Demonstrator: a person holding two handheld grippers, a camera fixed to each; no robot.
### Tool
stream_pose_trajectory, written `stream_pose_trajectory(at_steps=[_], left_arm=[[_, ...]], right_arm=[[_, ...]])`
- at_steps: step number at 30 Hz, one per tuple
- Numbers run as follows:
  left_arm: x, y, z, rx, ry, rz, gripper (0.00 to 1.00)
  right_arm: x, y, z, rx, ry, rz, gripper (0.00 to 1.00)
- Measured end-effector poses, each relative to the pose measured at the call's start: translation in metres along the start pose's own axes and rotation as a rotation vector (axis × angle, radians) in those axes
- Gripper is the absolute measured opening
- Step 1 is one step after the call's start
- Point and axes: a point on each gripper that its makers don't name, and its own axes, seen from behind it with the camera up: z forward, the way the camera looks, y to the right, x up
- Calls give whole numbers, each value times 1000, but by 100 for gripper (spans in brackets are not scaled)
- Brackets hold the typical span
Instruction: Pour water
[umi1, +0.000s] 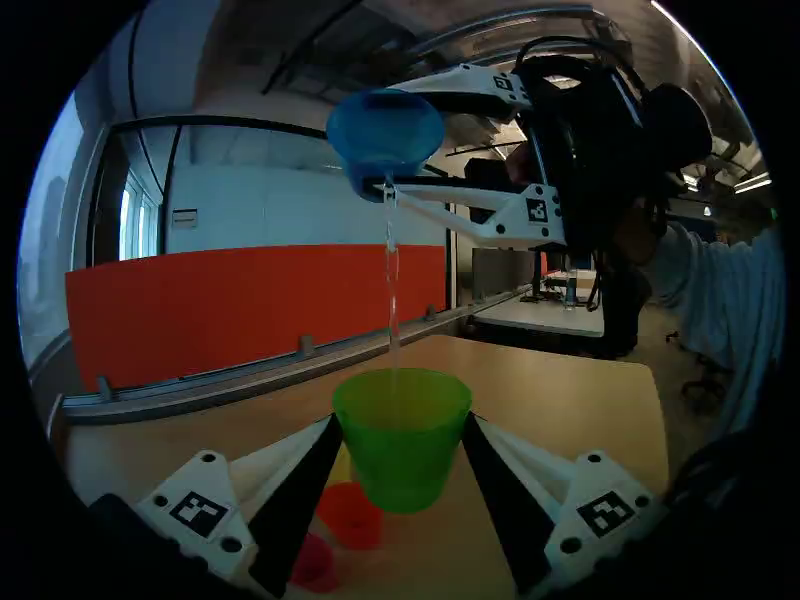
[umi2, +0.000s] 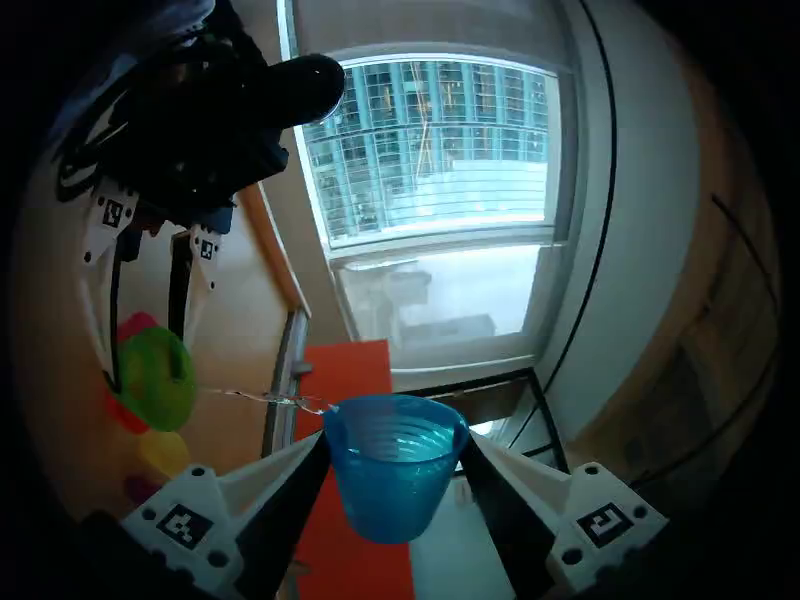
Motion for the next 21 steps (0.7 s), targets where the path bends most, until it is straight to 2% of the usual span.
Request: stream_pose_trajectory(at_steps=[21], left_arm=[[2, 0, 0, -2, 2, -2, 85]], right_arm=[[4, 5, 0, -9, -4, -58, 91]])
